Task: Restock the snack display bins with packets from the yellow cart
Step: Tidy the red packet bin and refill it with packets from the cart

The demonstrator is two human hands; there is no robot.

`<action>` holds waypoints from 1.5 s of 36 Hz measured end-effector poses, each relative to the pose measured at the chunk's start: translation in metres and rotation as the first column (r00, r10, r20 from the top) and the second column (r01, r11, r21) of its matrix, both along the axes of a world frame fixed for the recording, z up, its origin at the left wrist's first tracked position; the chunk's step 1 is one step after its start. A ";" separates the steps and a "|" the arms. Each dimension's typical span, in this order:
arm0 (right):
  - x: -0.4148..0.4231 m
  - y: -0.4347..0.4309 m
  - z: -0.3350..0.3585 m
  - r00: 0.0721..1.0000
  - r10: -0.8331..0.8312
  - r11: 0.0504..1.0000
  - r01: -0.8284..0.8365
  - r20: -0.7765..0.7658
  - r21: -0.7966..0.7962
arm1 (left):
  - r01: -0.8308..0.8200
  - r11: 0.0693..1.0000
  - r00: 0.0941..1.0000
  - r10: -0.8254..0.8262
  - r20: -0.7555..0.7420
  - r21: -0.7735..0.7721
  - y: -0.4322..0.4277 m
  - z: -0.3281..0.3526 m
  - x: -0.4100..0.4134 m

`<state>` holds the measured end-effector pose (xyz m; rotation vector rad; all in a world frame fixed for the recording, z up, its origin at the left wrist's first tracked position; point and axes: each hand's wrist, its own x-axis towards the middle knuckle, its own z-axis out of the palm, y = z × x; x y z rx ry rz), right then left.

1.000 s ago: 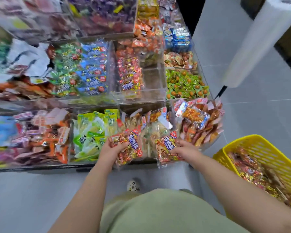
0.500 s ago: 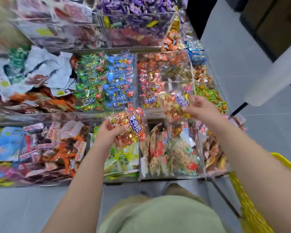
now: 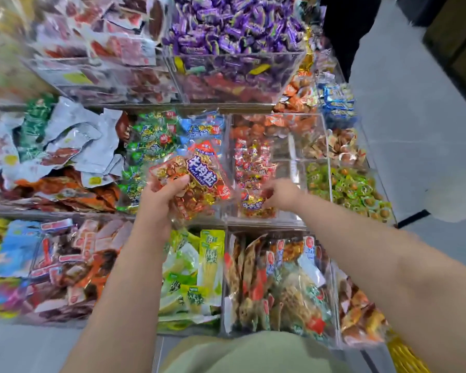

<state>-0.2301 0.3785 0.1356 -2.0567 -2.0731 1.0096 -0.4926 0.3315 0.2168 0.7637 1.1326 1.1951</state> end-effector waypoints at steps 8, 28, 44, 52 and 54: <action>-0.019 0.010 -0.049 0.969 -0.246 0.966 0.246 -0.022 0.082 | 0.102 0.995 0.995 -0.102 -0.010 -0.014 0.054 0.002 -0.002; -0.009 0.044 -0.077 0.860 -0.434 0.895 0.378 -0.268 -0.235 | 0.046 0.996 0.999 -0.046 -0.002 -0.079 0.102 -0.021 -0.004; 0.012 0.041 -0.081 0.820 -0.389 0.896 0.232 -0.419 -0.378 | 0.088 0.992 0.996 -0.089 -0.007 -0.086 0.096 -0.017 0.006; 0.028 0.025 -0.037 0.760 -0.521 0.818 0.315 -0.388 -0.481 | 0.122 0.989 0.993 -0.122 0.010 -0.085 0.091 -0.007 0.008; 0.025 0.021 -0.014 0.711 -0.549 0.836 0.451 -0.439 -0.314 | 0.131 0.988 0.991 -0.130 0.013 -0.076 0.087 -0.006 0.012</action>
